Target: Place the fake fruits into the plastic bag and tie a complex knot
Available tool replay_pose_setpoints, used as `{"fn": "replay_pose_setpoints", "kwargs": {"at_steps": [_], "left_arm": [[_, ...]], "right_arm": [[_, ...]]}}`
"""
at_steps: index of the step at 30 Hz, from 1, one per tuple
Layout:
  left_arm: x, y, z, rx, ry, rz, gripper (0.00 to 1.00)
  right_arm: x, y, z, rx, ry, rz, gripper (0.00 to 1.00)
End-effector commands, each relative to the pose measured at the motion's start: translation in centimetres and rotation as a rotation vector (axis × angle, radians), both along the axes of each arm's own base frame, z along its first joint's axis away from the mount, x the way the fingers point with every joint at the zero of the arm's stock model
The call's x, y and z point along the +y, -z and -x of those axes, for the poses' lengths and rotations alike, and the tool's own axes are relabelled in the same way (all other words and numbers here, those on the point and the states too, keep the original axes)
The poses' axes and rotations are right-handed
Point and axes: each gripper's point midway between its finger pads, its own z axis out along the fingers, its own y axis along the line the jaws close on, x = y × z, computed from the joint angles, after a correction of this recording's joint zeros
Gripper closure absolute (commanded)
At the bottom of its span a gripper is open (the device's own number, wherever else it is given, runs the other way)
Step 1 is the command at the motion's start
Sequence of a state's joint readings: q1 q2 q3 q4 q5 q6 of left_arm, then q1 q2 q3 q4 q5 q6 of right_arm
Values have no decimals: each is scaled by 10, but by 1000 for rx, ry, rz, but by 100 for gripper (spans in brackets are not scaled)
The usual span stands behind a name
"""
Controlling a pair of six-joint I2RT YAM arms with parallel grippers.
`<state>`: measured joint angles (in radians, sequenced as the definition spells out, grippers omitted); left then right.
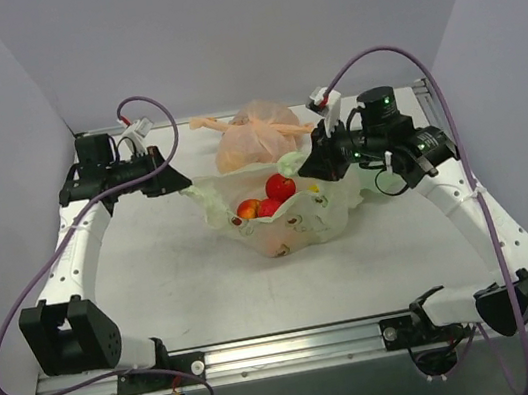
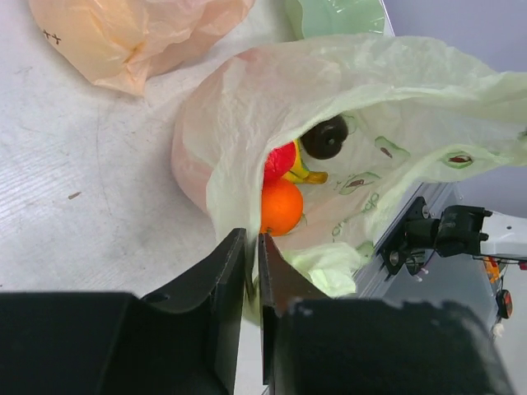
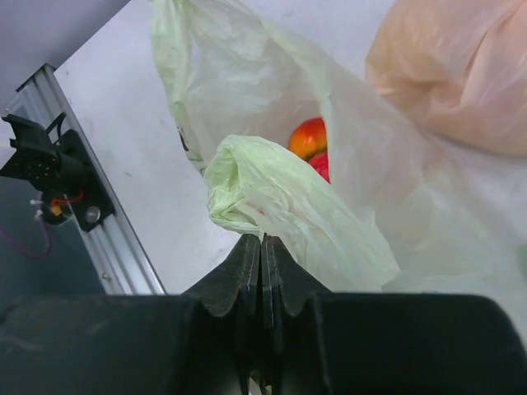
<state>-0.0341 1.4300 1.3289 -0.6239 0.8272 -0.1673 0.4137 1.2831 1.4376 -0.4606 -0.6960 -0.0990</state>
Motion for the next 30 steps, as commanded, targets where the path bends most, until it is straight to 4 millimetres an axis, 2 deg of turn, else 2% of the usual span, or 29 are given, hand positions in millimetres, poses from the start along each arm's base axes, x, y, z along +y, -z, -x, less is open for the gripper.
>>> {"fn": "replay_pose_setpoints", "kwargs": {"at_steps": [1, 3, 4, 5, 8, 11, 15, 16, 18, 19, 21, 22, 26, 30], "left_arm": [[-5, -40, -6, -131, 39, 33, 76], [-7, -53, 3, -146, 54, 67, 62], [-7, -58, 7, -141, 51, 80, 54], [-6, -68, 15, -163, 54, 89, 41], [-7, -83, 35, -227, 80, 89, 26], [-9, -91, 41, -251, 85, 87, 23], [-22, -98, 43, -279, 138, 90, 26], [-29, -103, 46, -295, 163, 87, 27], [-36, -104, 46, -318, 194, 80, 29], [-47, -108, 49, -333, 237, 88, 29], [-60, -112, 54, -372, 295, 93, 29], [-75, -111, 63, -379, 353, 103, 29], [-104, -115, 70, -457, 456, 149, 28], [-125, -127, 67, -512, 502, 227, 27]], "right_arm": [[12, 24, 8, 181, 33, -99, 100], [13, 31, 6, 201, 65, -117, 100], [16, 26, 1, 204, 86, -151, 100], [17, 26, -1, 207, 95, -159, 100], [19, 18, -9, 197, 121, -189, 100], [20, 8, -10, 182, 128, -218, 100], [23, -15, -5, 156, 119, -282, 100], [24, -25, -5, 125, 111, -302, 100], [26, -32, -4, 112, 105, -315, 100], [26, -35, -4, 106, 99, -319, 100], [28, -37, -1, 100, 85, -320, 100], [28, -37, 0, 95, 80, -319, 100], [31, -33, 11, 68, 35, -299, 100], [36, -25, 24, 24, -30, -265, 100]]}}
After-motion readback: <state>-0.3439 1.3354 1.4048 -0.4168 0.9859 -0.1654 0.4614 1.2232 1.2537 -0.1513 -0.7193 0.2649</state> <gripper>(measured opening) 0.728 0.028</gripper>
